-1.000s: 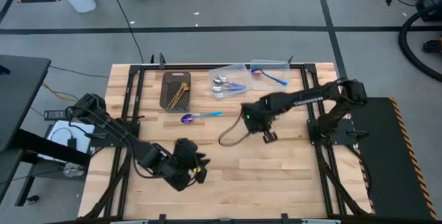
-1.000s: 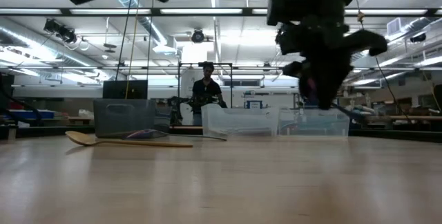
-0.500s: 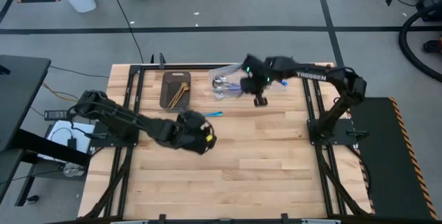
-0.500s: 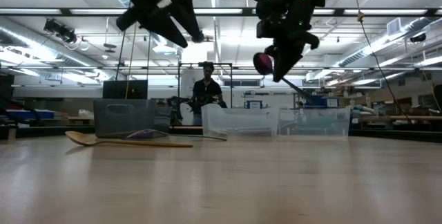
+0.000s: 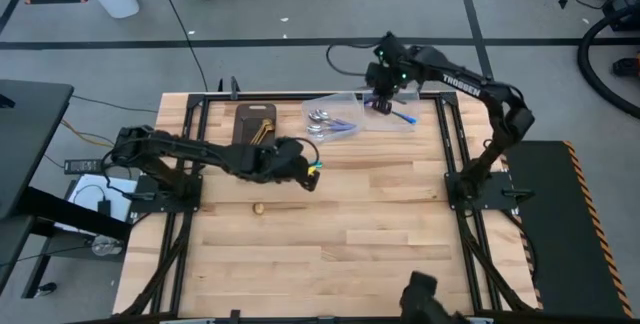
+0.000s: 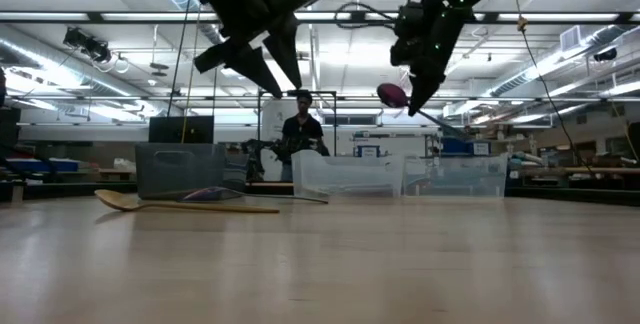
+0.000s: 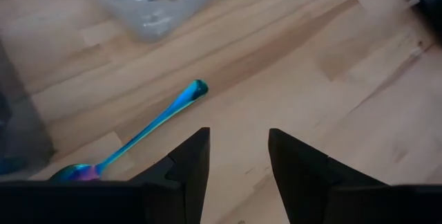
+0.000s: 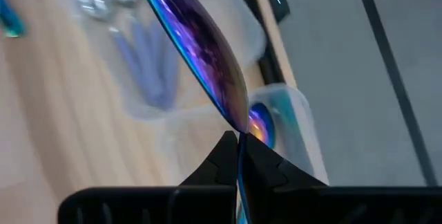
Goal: Sort silverware by color (type)
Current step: Put the blue spoon into the right transparent bin
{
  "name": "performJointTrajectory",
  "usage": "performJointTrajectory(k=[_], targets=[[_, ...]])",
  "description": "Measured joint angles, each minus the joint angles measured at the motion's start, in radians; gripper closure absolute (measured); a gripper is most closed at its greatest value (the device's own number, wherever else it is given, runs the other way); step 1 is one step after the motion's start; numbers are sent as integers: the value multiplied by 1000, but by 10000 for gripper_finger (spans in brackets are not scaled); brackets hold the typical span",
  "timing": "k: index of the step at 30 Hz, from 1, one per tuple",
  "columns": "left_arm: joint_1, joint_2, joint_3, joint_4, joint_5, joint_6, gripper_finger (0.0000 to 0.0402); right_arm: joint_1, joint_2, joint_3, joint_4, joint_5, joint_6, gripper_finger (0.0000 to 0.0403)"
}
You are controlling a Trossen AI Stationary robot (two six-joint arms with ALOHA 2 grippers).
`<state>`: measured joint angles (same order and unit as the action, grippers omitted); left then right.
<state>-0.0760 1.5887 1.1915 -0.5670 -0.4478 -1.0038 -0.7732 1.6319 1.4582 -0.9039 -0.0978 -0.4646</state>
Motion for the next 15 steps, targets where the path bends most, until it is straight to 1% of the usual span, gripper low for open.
performJointTrajectory(k=[5, 10, 15], targets=[[38, 0, 0, 14, 83, 53, 244, -81, 47, -1, 16, 0, 27, 391], [47, 0, 0, 0, 132, 100, 244, -118, 105, -2, 19, 1, 28, 391], [38, 0, 0, -36, 148, 97, 244, -140, 148, -3, 10, 68, 16, 391]])
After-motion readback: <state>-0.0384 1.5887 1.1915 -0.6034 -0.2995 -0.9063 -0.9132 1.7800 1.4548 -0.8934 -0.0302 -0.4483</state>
